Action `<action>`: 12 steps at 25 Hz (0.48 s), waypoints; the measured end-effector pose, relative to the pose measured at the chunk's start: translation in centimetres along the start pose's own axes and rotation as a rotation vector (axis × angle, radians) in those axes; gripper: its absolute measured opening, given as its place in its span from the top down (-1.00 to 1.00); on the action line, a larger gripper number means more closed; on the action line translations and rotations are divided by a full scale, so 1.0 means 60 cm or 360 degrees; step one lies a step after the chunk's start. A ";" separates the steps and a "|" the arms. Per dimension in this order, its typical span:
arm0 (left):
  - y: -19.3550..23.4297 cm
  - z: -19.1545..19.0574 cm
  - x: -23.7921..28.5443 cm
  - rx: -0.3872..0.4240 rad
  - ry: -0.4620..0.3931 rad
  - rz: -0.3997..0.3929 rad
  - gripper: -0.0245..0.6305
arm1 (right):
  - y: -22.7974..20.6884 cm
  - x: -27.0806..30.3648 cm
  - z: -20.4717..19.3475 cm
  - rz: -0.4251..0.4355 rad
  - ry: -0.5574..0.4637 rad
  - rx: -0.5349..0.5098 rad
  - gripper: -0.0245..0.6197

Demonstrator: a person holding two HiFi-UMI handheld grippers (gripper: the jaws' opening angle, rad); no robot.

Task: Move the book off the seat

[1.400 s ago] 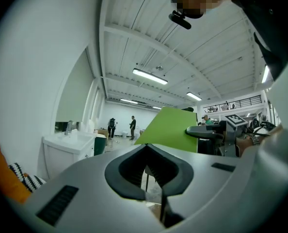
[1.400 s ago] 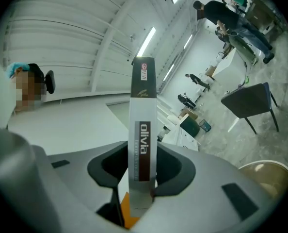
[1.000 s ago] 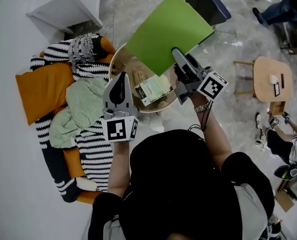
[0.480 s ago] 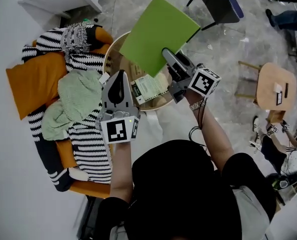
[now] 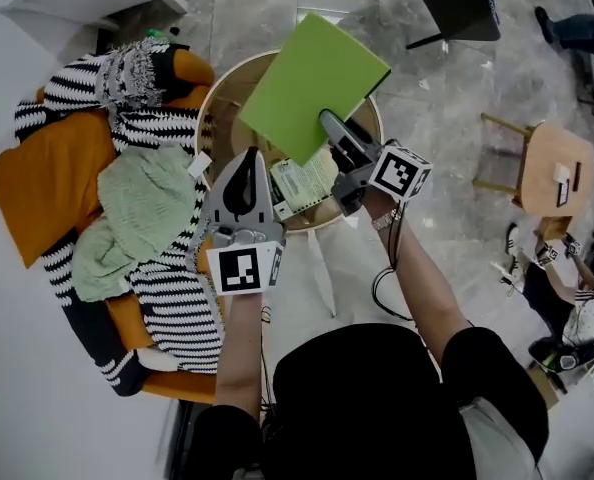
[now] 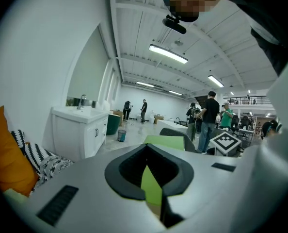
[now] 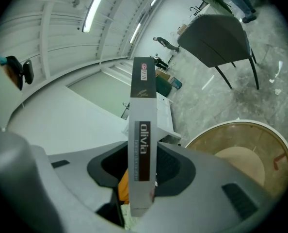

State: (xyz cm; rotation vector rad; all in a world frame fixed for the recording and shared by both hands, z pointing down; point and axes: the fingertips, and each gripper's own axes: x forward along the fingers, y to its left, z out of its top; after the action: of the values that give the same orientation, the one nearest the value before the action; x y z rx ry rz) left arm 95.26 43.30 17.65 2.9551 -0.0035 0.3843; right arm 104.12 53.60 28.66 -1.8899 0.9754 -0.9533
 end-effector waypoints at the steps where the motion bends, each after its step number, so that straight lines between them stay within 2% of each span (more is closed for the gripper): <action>1: 0.004 -0.011 0.005 0.0000 0.0004 -0.0016 0.90 | -0.016 0.005 -0.010 -0.0028 0.0001 0.0007 0.47; 12: 0.082 -0.171 0.045 -0.0091 0.0043 -0.0117 0.90 | -0.174 0.101 -0.154 -0.0214 0.0112 0.0081 0.47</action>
State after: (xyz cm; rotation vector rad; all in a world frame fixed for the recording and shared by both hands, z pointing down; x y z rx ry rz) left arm 95.13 40.13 28.88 2.8835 0.0954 0.4071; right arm 101.58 49.69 43.11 -1.9093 0.8647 -1.1195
